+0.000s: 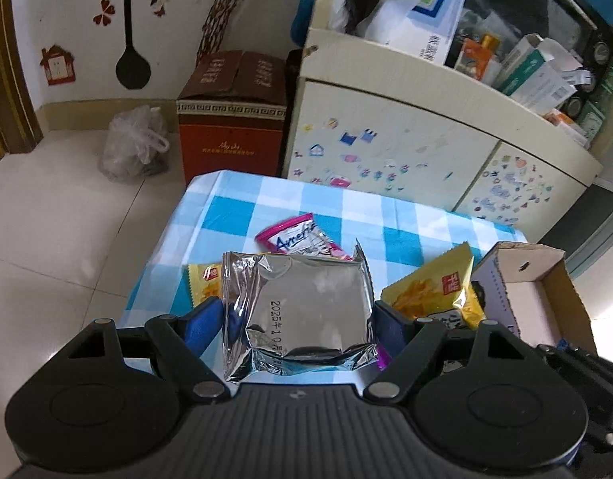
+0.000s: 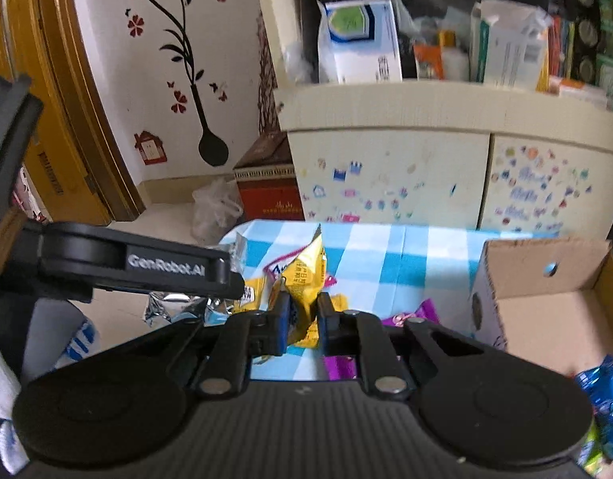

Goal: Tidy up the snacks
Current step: 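Carry the silver and yellow bar bags into the box and open both grippers, then move both grippers back over the remaining snack bags on the tablecloth, then grasp the purple crispy bag with the right gripper while the left grasps the Little Waffle bag, then lift the purple and Little Waffle bags toward the cardboard box, then lower the purple bag and Little Waffle bag into the box and open both grippers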

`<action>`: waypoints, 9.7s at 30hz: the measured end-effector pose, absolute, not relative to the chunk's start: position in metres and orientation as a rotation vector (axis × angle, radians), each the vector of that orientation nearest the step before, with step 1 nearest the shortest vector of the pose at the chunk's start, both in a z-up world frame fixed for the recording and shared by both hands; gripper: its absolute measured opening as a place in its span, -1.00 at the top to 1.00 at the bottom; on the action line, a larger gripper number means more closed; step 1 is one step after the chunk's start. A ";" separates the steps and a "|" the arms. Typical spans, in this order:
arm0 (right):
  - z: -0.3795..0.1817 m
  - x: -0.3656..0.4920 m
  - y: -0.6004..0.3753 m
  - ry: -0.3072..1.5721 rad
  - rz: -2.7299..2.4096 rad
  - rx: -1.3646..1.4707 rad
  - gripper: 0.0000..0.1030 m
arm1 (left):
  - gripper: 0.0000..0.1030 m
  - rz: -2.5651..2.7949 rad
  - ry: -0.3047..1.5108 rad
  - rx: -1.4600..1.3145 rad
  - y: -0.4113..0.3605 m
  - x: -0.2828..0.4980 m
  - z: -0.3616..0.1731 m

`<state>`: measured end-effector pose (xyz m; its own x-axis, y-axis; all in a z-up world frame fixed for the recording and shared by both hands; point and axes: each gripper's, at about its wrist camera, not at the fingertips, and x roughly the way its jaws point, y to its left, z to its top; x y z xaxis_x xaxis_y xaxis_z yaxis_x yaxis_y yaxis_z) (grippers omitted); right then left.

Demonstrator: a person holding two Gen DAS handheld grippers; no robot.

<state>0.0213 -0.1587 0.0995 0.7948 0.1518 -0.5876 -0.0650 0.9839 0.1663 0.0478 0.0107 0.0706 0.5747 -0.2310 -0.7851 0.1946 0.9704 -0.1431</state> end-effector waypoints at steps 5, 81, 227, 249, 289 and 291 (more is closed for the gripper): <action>0.115 0.012 -0.167 0.616 0.105 0.105 0.74 | -0.64 -0.271 0.903 -0.038 0.001 0.043 0.079; 0.143 -0.034 -0.352 0.492 -0.269 0.560 -0.54 | -0.99 -0.654 0.849 0.045 -0.125 -0.008 0.076; 0.126 0.022 -0.212 0.688 0.122 0.101 -0.29 | -0.40 -0.196 0.838 0.056 0.004 0.074 0.062; 0.150 0.004 -0.308 0.589 -0.128 0.316 -0.29 | -0.41 -0.430 0.758 0.069 -0.077 0.035 0.082; 0.149 -0.020 -0.383 0.567 -0.331 0.483 -0.63 | -0.90 -0.873 0.797 0.051 -0.183 -0.035 0.060; 0.150 -0.019 -0.382 0.567 -0.334 0.470 -0.63 | -0.90 -0.858 0.805 0.061 -0.181 -0.034 0.060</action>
<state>-0.0194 -0.3818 0.1496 0.7948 -0.1728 -0.5817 0.4250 0.8427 0.3304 -0.0335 -0.1812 0.0596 0.3843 -0.6507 -0.6549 0.6945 0.6712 -0.2593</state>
